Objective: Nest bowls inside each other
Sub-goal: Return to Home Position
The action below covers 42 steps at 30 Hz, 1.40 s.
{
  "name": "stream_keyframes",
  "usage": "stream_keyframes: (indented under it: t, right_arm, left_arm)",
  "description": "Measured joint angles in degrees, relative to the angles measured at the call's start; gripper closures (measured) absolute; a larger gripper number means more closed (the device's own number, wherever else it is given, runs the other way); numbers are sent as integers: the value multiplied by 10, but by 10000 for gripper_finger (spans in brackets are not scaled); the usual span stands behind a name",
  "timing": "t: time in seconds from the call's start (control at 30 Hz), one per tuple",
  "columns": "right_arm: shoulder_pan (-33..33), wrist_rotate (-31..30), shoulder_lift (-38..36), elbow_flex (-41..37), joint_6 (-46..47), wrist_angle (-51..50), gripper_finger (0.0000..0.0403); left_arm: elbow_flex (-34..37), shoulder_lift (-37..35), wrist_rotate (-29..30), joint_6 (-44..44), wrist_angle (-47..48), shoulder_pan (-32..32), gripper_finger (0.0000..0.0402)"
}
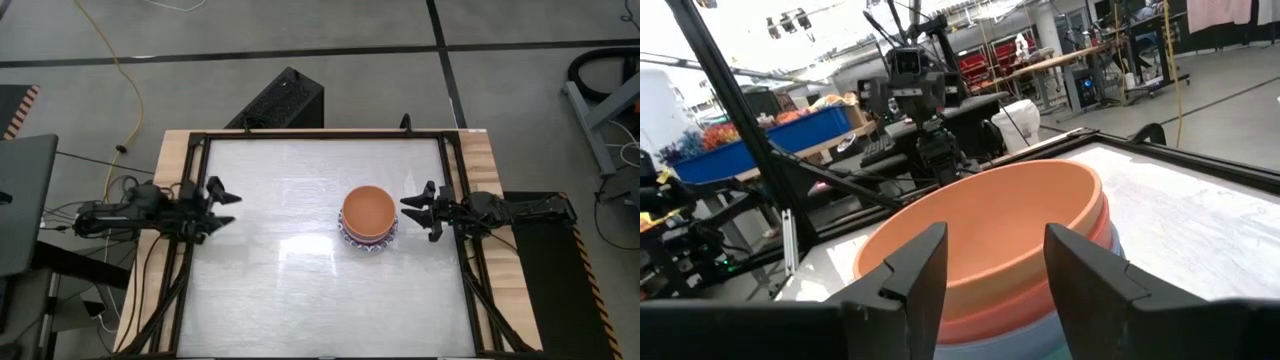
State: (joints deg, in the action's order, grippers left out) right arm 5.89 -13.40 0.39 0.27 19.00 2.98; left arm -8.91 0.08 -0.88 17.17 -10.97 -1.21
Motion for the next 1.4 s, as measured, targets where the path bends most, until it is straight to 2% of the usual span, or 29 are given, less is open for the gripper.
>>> stream_keyframes:
  t: [0.3,0.47,0.67,0.9,1.07,1.4]
  right_arm:
    - [0,0,0,0,0,0,216]
    - [0,0,0,0,0,0,216]
    - [0,0,0,0,0,0,216]
    - [0,0,0,0,0,0,216]
    - [0,0,0,0,0,0,216]
    - [0,0,0,0,0,0,216]
  left_arm:
    - [83,2,3,-11,-20,-1,120]
    - [83,1,1,-30,7,-1,120]
    - [83,1,3,-66,-20,-1,120]
    - [84,2,43,-69,25,-1,120]
    - [84,2,74,-5,41,-1,120]
    - [84,2,132,34,38,-1,120]
